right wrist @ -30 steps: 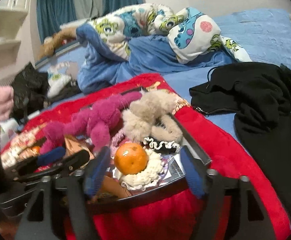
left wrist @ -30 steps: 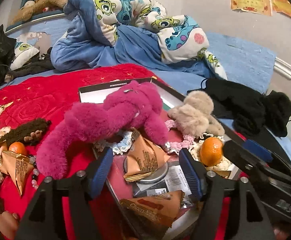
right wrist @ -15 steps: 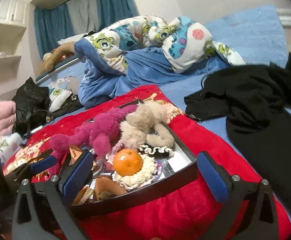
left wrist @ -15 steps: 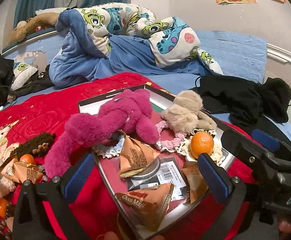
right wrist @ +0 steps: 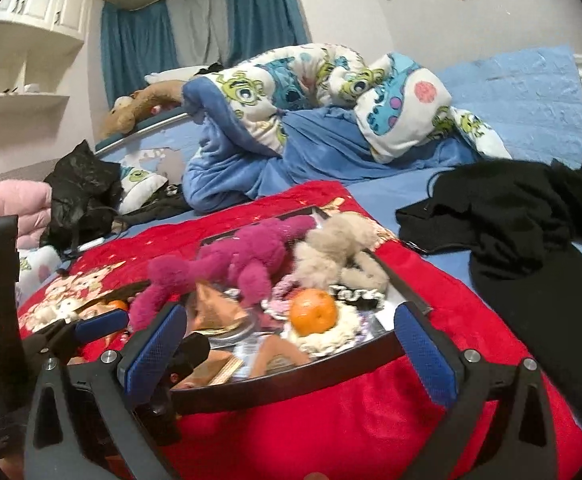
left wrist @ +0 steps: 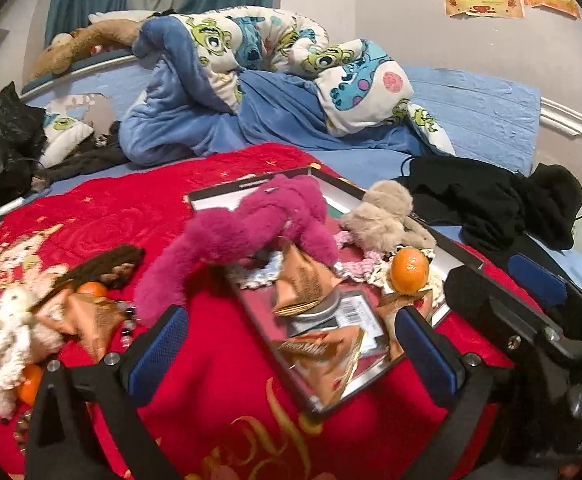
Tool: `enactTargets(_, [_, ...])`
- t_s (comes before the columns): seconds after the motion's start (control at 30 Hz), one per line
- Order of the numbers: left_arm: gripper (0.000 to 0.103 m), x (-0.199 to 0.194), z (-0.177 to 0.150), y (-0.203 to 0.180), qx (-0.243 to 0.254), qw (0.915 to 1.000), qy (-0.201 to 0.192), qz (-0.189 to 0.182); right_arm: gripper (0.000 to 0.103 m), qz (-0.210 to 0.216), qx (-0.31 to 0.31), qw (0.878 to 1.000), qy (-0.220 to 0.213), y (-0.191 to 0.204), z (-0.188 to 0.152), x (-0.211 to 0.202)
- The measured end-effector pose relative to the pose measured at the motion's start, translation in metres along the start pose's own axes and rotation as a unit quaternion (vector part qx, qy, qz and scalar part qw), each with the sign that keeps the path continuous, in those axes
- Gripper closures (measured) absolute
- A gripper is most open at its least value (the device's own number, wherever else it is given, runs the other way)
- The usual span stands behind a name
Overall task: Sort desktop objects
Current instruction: 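Move both grippers back from the box toward the remaining items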
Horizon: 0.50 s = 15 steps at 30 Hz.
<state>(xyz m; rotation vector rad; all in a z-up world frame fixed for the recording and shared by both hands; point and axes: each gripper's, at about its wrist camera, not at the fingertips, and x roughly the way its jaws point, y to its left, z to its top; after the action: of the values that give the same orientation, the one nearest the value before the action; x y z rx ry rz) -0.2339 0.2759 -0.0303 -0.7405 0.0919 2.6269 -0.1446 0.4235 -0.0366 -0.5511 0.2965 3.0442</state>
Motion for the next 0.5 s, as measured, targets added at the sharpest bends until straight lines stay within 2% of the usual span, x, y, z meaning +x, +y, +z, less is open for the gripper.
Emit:
enactTargets(0.3, [0.000,-0.045,-0.003,0.027,0.023,0.9986,-0.010,0.046,0.000,0.051,0.000,0.999,0.018,0.055,-0.001,-0.003])
enactTargets(0.5, [0.000,-0.087,-0.006,0.075,-0.009,0.9960,-0.026,0.085,0.000,0.090,-0.008,0.996,0.015,0.107,0.002,-0.006])
